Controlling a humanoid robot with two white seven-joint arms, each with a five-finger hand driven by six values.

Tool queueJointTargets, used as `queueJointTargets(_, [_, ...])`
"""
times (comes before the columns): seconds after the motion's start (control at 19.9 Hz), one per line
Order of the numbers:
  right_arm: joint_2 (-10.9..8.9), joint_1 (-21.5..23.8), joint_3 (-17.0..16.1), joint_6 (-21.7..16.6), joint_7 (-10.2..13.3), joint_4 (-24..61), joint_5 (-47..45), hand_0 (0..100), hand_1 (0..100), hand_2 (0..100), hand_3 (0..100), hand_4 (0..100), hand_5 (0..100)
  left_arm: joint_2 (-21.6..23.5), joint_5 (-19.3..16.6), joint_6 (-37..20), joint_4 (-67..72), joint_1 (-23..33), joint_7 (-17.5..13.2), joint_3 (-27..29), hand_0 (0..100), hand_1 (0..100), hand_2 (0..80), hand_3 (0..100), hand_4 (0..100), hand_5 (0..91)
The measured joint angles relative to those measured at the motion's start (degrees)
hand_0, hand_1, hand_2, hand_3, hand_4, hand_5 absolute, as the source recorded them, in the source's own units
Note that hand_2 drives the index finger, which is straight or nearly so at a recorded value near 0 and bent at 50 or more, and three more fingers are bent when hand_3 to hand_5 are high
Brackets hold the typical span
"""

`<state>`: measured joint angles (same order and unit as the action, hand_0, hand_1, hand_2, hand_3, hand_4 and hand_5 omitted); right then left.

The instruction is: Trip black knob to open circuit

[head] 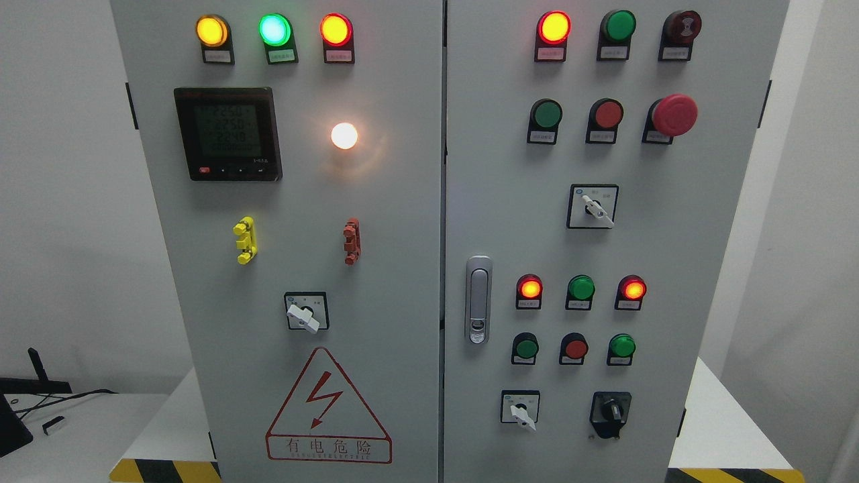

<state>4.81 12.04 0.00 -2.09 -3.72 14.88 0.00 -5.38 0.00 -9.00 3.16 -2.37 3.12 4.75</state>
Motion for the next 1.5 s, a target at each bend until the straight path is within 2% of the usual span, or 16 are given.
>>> queueJointTargets(0.45, [0.15,0.32,0.0,0.0,0.01,0.45,0.0,7,19,6,17,5,7,0.0,0.0,0.0,0.0,0.0,0.0,0.0,12,39,0.0,0,0,0.0])
queueJointTargets(0.65, [0.13,3.03,0.0,0.04,0.04,3.18,0.0,7,19,6,17,6,8,0.0,0.0,0.0,0.0,0.0,0.0,0.0,12,39,0.0,0,0,0.0])
queueJointTargets(0.8, [-0.09,6.62,0.0,-0.05,-2.16,7.16,0.0,7,19,7,19,8,10,0.0,0.0,0.0,0.0,0.0,0.0,0.0,12,39,0.0,0,0,0.0])
queueJointTargets(0.95, [-0.92,11.78,-0.1,-2.54,-5.4,13.01,0.0,8,18,9,24,14,14,0.0,0.0,0.0,0.0,0.0,0.0,0.0,12,39,0.0,0,0,0.0])
queueJointTargets(1.1, [-1.81,16.77,-0.98,-8.79,-8.99,19.51,0.0,8,20,15,36,24,22,0.0,0.0,0.0,0.0,0.0,0.0,0.0,12,39,0.0,0,0,0.0])
queueJointTargets(1.2, [-2.33,20.29,-2.09,-12.36,-11.42,24.43,0.0,8,23,20,49,39,31,0.0,0.0,0.0,0.0,0.0,0.0,0.0,12,39,0.0,0,0,0.0])
queueJointTargets(1.3, [-2.72,24.02,-3.35,-14.53,-13.58,30.12,-0.87,8,25,23,58,49,37,0.0,0.0,0.0,0.0,0.0,0.0,0.0,12,39,0.0,0,0,0.0])
queueJointTargets(1.35, [-2.9,25.84,-3.94,-15.47,-14.26,32.87,-1.82,8,26,24,59,50,38,0.0,0.0,0.0,0.0,0.0,0.0,0.0,12,39,0.0,0,0,0.0])
queueJointTargets(1.5, [-3.35,30.96,-5.7,-16.53,-15.11,42.61,-5.87,7,33,27,66,58,43,0.0,0.0,0.0,0.0,0.0,0.0,0.0,12,39,0.0,0,0,0.0])
